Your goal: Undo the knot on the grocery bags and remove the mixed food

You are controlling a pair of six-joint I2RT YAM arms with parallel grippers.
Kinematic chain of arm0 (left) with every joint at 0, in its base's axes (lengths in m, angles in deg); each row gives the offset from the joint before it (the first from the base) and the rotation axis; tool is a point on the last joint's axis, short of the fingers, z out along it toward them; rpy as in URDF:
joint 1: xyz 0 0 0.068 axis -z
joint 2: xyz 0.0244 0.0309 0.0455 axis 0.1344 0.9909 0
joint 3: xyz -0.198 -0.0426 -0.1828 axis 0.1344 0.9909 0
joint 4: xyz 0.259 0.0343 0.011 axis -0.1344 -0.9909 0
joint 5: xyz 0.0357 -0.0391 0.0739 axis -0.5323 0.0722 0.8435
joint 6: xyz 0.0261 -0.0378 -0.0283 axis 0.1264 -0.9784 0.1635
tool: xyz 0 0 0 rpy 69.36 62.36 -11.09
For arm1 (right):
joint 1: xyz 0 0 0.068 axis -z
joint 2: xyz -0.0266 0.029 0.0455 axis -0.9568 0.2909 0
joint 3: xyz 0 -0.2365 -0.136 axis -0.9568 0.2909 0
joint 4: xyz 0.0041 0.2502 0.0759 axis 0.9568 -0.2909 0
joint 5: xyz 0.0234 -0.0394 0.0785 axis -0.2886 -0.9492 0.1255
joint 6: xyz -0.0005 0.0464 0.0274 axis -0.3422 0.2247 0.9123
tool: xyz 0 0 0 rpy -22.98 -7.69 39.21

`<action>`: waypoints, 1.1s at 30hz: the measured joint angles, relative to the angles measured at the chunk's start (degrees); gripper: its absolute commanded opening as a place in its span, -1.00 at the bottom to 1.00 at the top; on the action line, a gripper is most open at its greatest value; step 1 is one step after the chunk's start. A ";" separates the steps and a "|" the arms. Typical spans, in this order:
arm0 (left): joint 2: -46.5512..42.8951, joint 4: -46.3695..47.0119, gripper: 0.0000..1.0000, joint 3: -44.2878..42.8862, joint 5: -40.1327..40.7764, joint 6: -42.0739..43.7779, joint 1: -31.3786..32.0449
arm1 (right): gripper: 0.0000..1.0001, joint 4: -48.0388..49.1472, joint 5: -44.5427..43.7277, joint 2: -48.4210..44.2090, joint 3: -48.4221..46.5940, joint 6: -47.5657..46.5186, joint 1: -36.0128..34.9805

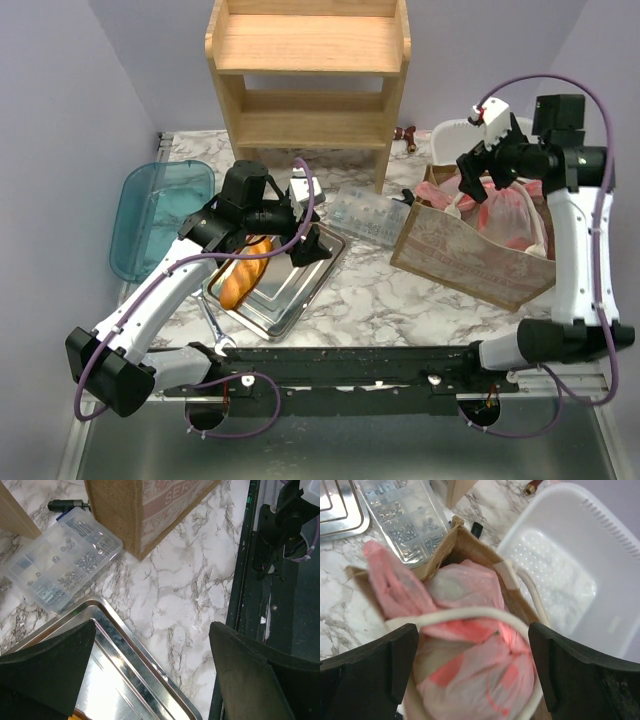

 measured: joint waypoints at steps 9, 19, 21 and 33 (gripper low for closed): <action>-0.07 0.07 0.96 1.03 -0.04 -0.22 0.00 | 0.42 -1.57 -8.61 -9.09 3.15 -0.57 0.70; -1.14 0.33 0.96 2.05 -0.04 -0.98 0.00 | 0.29 2.36 -15.34 -0.79 4.52 -3.32 5.62; -1.81 0.33 0.96 2.43 -0.04 -0.96 0.00 | 0.17 3.08 -15.52 -0.85 5.73 -3.96 5.84; -2.21 -0.02 0.96 2.71 0.00 -0.92 0.00 | 0.10 6.21 -16.48 0.09 10.40 -6.10 6.58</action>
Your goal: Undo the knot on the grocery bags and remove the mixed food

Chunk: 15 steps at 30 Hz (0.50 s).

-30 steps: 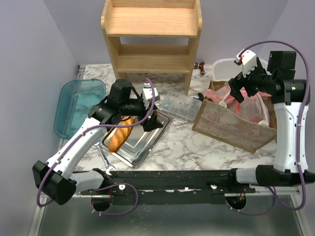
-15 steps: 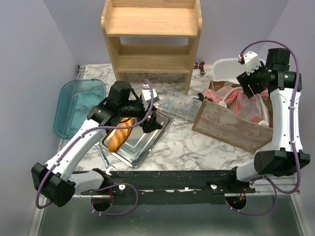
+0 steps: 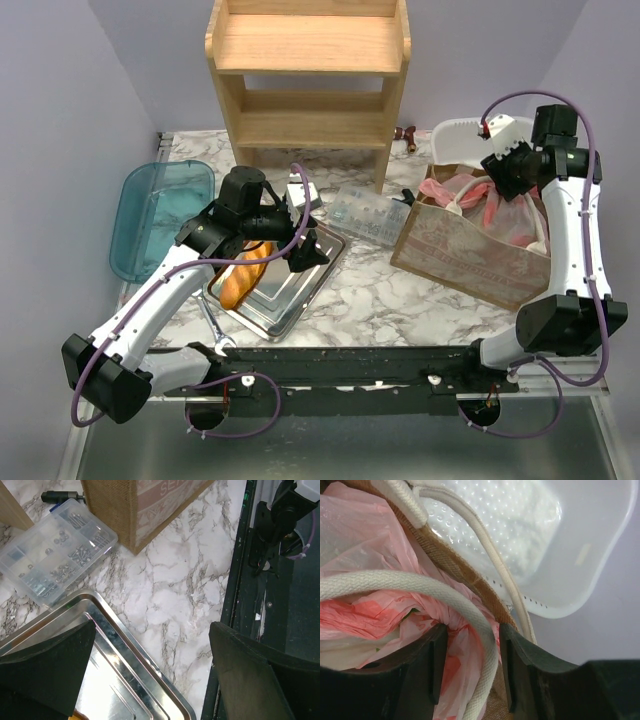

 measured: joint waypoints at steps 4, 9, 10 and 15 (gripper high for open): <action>-0.26 -0.31 0.96 0.00 0.02 0.02 0.00 | 0.08 0.22 -0.02 0.39 -0.98 -0.31 0.11; -0.44 -0.35 0.96 0.00 0.04 0.02 0.00 | 0.06 0.22 0.57 2.34 -3.69 -0.26 0.63; -0.44 -0.35 0.96 0.00 0.07 0.02 0.00 | 0.06 0.24 0.81 2.78 -4.15 -0.26 0.72; -0.52 -0.37 0.96 0.00 0.33 0.00 0.00 | 0.13 0.26 1.60 3.89 -4.83 -0.26 0.85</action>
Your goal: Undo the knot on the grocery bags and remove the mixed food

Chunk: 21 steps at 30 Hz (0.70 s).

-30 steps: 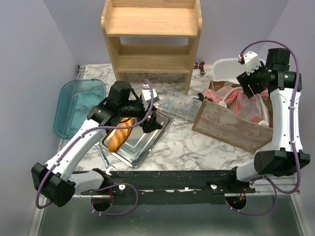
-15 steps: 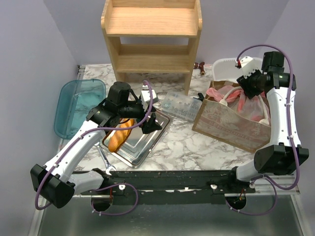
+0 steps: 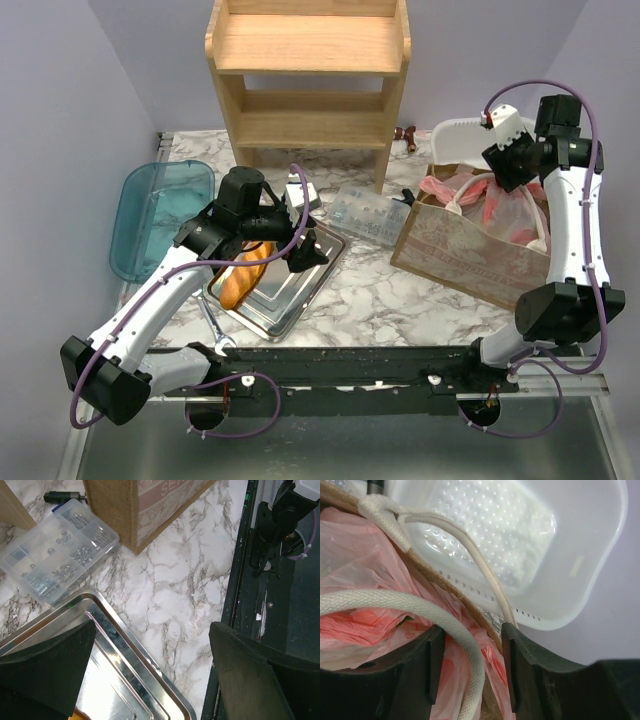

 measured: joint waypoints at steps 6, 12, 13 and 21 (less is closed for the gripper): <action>-0.09 -0.02 0.96 0.00 0.33 0.00 0.00 | 0.27 -0.20 2.32 0.50 -1.99 0.02 0.00; -0.09 -0.44 0.96 -0.02 0.57 0.02 0.00 | -0.35 -0.92 3.21 1.79 -2.05 -0.79 0.00; -0.09 -0.48 0.96 -0.02 0.59 0.02 0.00 | -0.49 -1.88 3.65 2.38 -2.47 -1.03 0.00; -0.09 -1.53 0.96 -0.24 1.22 0.63 0.00 | -0.63 -7.87 6.03 2.73 -8.68 -2.97 0.20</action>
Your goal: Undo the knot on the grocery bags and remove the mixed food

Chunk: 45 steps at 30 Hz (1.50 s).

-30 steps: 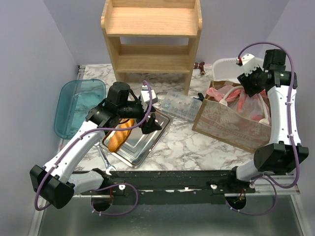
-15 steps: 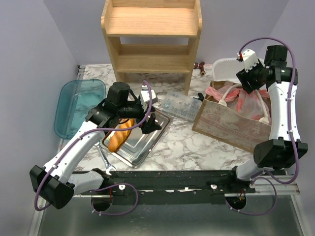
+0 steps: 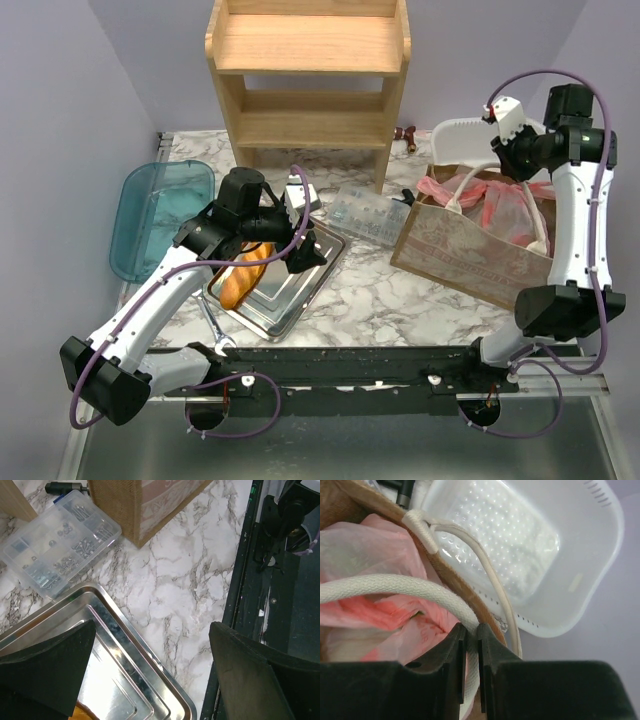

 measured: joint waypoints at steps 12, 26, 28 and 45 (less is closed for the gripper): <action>-0.04 -1.22 0.96 0.00 0.61 0.87 0.00 | -0.51 -6.73 4.50 -20.79 6.05 -6.56 0.15; -0.79 -1.95 0.97 -0.37 0.59 2.29 0.79 | 0.43 -10.56 11.50 -48.13 22.51 -18.51 0.15; 0.09 -2.08 0.97 -1.81 0.61 3.30 2.16 | 0.43 -11.06 13.11 -50.62 22.91 -19.52 0.17; 28.72 2.75 0.87 -36.85 -1.66 9.97 22.93 | 1.00 -11.72 18.12 -53.86 22.64 -14.32 0.17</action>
